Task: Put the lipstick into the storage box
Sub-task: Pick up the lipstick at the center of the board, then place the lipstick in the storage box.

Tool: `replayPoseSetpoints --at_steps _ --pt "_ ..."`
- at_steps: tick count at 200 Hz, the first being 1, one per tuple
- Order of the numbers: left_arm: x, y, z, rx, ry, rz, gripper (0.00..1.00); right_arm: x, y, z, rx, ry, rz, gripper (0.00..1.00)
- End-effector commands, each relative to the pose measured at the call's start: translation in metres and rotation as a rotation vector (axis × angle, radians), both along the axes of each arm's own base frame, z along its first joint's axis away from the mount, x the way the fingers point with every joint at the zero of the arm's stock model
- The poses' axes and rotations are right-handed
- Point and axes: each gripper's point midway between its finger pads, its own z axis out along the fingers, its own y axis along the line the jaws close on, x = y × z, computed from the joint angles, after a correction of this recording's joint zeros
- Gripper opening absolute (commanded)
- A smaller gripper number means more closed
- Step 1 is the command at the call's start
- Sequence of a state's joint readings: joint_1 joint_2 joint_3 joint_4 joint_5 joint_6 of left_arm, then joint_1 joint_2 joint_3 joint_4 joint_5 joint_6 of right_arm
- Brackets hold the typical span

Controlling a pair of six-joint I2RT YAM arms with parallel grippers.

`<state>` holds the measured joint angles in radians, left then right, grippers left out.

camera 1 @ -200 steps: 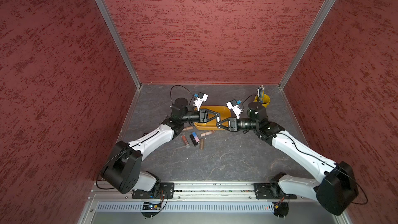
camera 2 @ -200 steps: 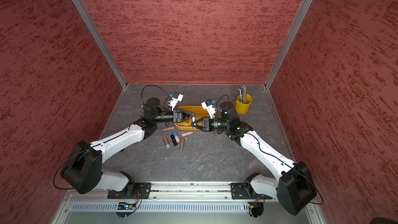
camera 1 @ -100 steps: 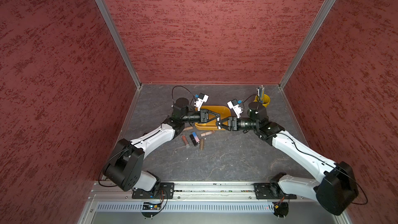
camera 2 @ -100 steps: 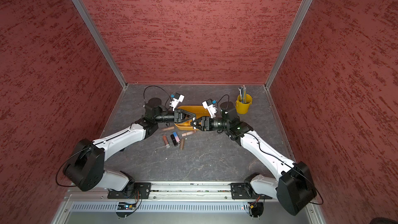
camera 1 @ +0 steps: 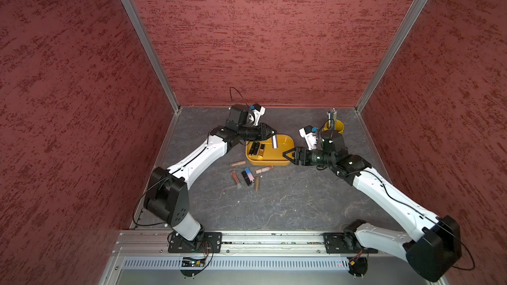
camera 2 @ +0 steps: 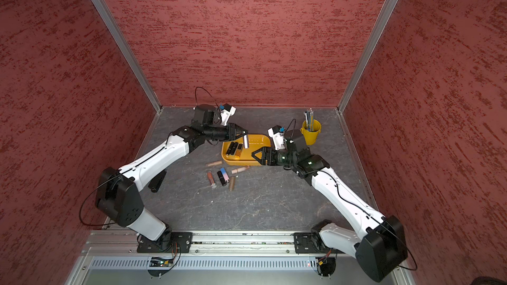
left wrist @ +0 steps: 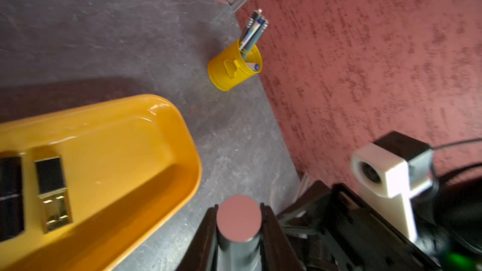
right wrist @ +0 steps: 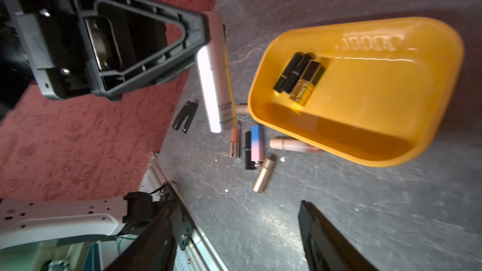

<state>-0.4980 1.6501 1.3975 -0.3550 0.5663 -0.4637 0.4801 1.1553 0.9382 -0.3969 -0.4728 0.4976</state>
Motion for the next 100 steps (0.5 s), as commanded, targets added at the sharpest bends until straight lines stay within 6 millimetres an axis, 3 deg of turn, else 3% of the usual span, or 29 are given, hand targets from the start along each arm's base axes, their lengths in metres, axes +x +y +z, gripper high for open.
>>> replayPoseSetpoints --at_steps 1,64,100 --pt "0.006 0.012 -0.055 0.267 0.058 0.022 0.17 0.003 -0.031 -0.020 -0.181 0.009 -0.097 0.75" --pt "0.046 0.001 -0.122 0.520 0.085 0.016 0.18 -0.001 -0.040 -0.047 -0.254 0.063 -0.111 0.76" --pt "0.061 0.003 -0.145 0.597 0.097 0.029 0.18 -0.003 -0.041 -0.057 -0.269 0.085 -0.104 0.76"
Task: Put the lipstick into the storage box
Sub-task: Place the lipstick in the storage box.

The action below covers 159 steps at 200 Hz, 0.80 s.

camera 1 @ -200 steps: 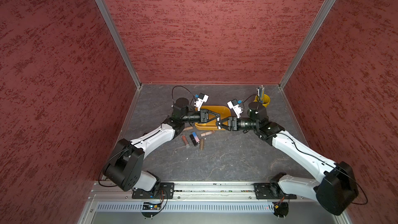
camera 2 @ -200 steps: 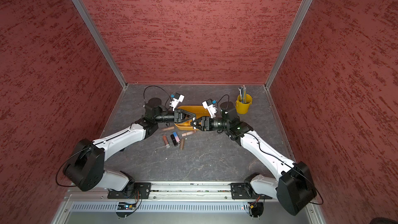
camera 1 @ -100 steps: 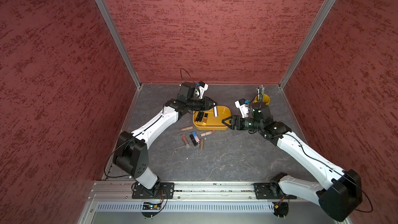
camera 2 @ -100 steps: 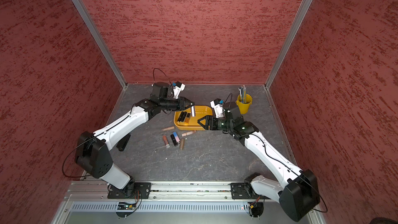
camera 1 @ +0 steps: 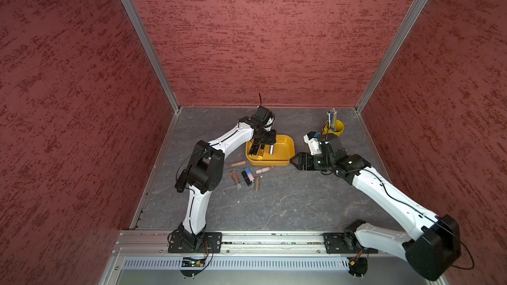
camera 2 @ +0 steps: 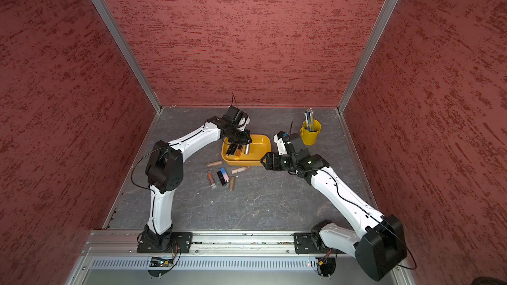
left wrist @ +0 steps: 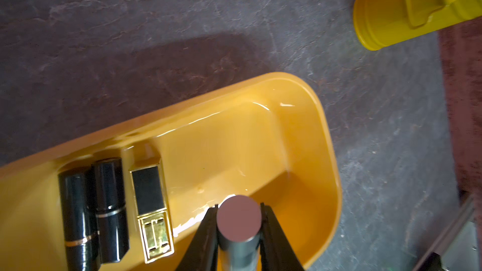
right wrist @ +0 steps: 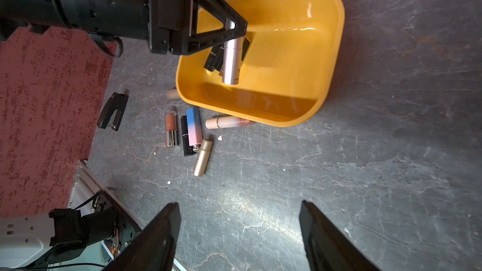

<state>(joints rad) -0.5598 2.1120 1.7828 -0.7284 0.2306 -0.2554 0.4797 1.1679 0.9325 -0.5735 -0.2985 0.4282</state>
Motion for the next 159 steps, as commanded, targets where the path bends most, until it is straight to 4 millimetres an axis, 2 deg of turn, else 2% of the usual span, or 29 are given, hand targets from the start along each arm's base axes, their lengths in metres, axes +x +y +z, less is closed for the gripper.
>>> replayPoseSetpoints --at_steps 1,47,107,159 --pt "0.008 0.009 -0.004 0.088 -0.023 -0.006 0.18 0.000 -0.008 -0.012 -0.047 0.012 -0.013 0.76" --pt "0.017 0.008 -0.030 0.135 0.007 -0.012 0.18 0.001 -0.006 -0.014 -0.047 0.019 -0.004 0.77" --pt "0.028 0.008 -0.047 0.151 0.031 0.001 0.19 0.000 -0.005 -0.017 -0.048 0.027 0.003 0.77" --pt "0.031 0.010 -0.059 0.173 0.058 0.013 0.24 0.000 -0.004 -0.021 -0.048 0.033 0.007 0.77"
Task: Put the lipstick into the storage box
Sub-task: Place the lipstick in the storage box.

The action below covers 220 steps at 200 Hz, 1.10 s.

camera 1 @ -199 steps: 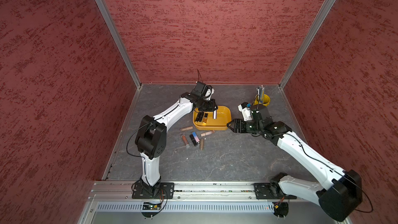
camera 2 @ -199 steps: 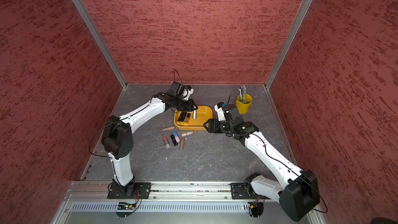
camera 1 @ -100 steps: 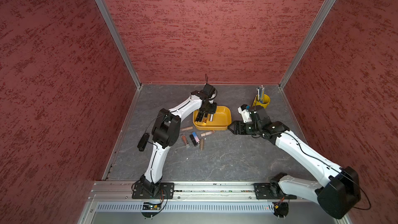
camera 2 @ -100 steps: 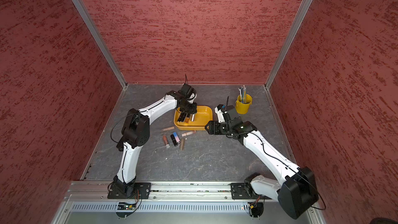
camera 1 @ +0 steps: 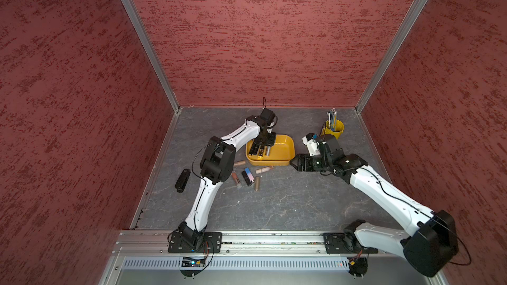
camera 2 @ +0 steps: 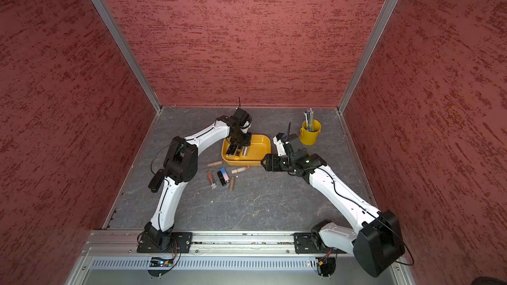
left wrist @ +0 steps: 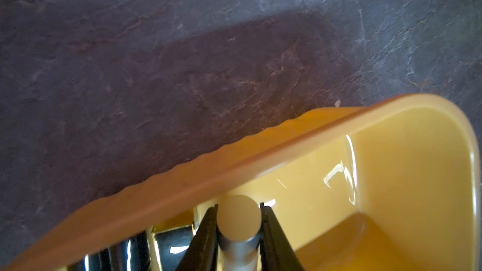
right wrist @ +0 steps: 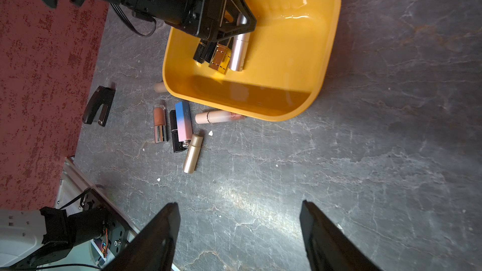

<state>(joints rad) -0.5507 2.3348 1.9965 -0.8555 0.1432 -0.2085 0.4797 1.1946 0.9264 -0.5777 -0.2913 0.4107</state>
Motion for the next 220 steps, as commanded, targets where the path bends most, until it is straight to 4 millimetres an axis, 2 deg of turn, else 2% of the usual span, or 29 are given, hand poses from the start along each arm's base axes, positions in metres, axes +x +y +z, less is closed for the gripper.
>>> replayPoseSetpoints --at_steps 1,37,105,145,180,220 --pt "0.005 0.003 -0.005 0.022 0.001 0.007 0.24 -0.001 -0.003 -0.009 -0.018 0.012 0.000 0.77" --pt "0.007 0.005 -0.009 0.034 0.005 0.013 0.26 -0.002 -0.004 -0.011 -0.020 0.016 0.001 0.77" --pt "0.008 0.008 -0.019 0.047 0.029 0.017 0.36 -0.002 -0.004 -0.014 -0.021 0.022 0.002 0.77" --pt "0.008 0.006 -0.015 0.033 0.027 0.017 0.37 -0.002 -0.004 -0.014 -0.020 0.020 0.000 0.77" --pt "0.008 -0.006 0.011 -0.016 -0.020 -0.005 0.41 -0.002 -0.001 -0.012 -0.003 0.022 0.001 0.77" --pt "0.001 -0.023 0.066 -0.179 -0.091 -0.036 0.44 -0.004 0.001 -0.015 0.001 0.037 0.007 0.77"
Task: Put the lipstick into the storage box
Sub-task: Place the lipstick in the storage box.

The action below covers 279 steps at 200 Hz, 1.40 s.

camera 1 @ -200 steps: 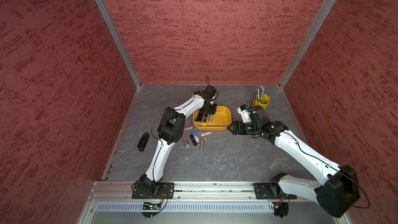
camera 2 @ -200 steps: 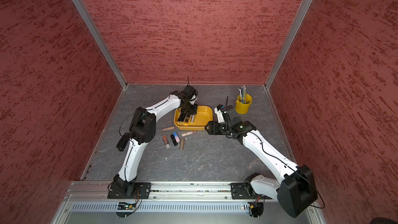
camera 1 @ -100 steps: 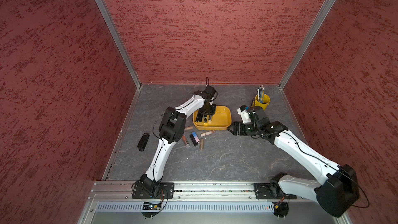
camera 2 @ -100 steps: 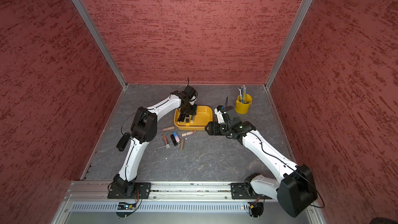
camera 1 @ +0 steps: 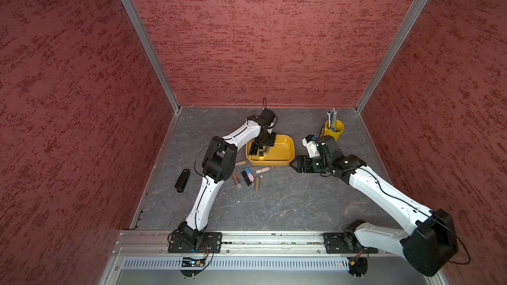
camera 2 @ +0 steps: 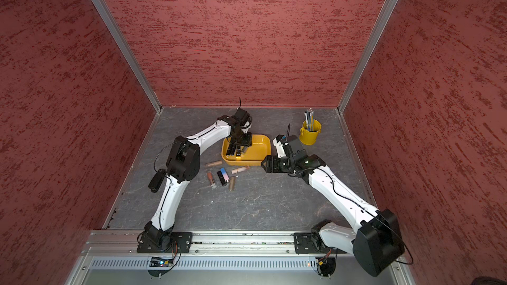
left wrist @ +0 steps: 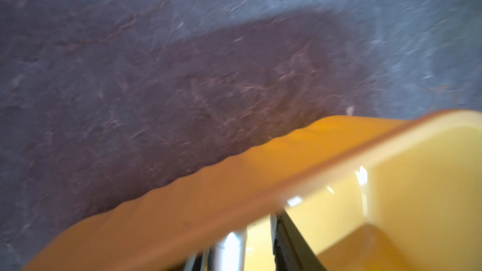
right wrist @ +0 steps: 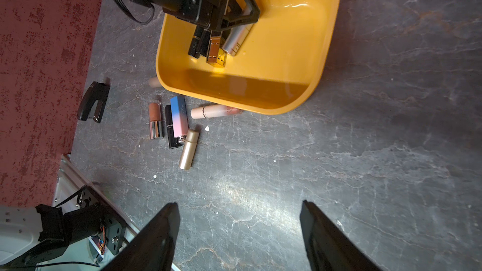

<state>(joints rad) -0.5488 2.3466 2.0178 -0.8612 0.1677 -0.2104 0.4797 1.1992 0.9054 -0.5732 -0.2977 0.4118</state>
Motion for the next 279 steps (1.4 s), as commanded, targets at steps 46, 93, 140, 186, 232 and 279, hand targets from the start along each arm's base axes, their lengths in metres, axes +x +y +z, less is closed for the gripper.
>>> replayPoseSetpoints --at_steps 46,93,140,186,232,279 --pt "-0.021 -0.004 0.130 -0.448 -0.148 0.043 0.47 -0.009 0.018 -0.009 -0.021 0.039 0.037 0.77" --pt "-0.065 0.060 0.151 -0.663 -0.109 0.176 0.52 -0.022 0.053 -0.027 -0.065 0.093 0.095 0.77" --pt "-0.124 0.110 0.155 -0.683 -0.139 0.237 0.56 -0.028 0.105 -0.050 -0.089 0.149 0.167 0.77" --pt "-0.167 0.156 0.146 -0.663 -0.173 0.352 0.60 -0.036 0.150 -0.080 -0.226 0.200 0.217 0.76" --pt "-0.189 0.177 0.133 -0.676 -0.184 0.437 0.80 -0.037 0.156 -0.104 -0.386 0.207 0.191 0.74" --pt "-0.195 0.185 0.126 -0.687 -0.185 0.478 1.00 -0.035 0.154 -0.122 -0.451 0.215 0.183 0.71"
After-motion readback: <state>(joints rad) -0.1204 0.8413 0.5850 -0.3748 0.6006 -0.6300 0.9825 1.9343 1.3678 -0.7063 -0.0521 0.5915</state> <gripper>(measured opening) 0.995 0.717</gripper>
